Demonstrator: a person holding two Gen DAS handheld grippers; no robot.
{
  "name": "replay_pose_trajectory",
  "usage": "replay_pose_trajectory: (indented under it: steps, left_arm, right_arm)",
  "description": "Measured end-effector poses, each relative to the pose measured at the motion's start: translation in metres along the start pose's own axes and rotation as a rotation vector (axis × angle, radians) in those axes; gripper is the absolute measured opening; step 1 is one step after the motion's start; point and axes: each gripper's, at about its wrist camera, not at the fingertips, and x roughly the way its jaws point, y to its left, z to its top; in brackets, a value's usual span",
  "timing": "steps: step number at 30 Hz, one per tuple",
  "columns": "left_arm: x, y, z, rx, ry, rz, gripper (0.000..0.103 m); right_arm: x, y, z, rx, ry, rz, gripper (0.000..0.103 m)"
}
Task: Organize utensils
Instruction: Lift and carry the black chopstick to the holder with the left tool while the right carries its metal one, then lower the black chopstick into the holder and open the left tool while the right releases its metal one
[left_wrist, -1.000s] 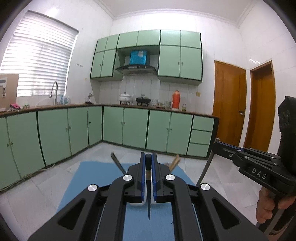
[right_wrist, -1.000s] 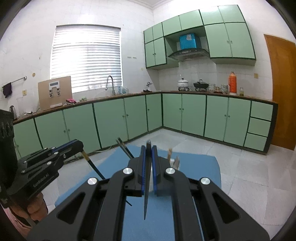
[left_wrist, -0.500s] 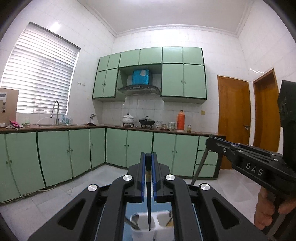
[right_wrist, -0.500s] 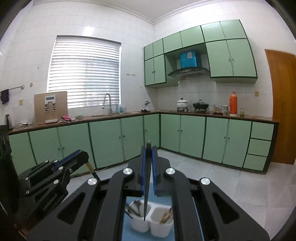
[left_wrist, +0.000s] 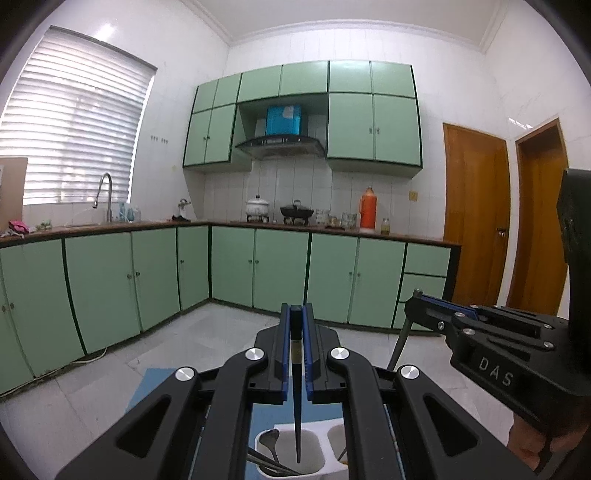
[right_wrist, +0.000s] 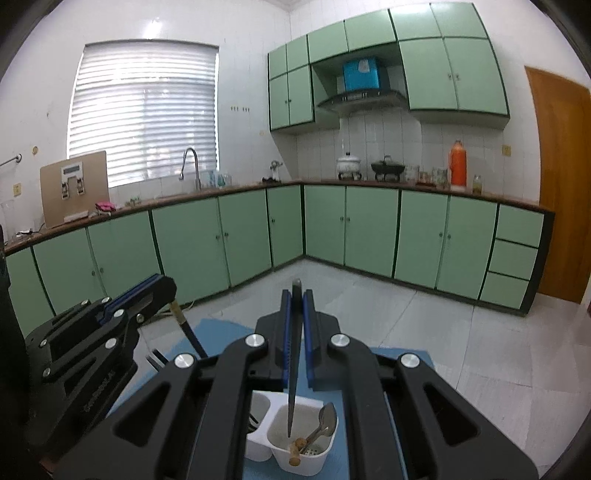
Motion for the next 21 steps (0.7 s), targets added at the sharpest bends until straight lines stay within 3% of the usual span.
replay_pose_trajectory:
  steps: [21]
  left_arm:
    - [0.038,0.015,-0.041,-0.025,0.147,0.016,0.007]
  right_arm:
    - [0.040,0.000,-0.044,0.023,0.142,0.008,0.005]
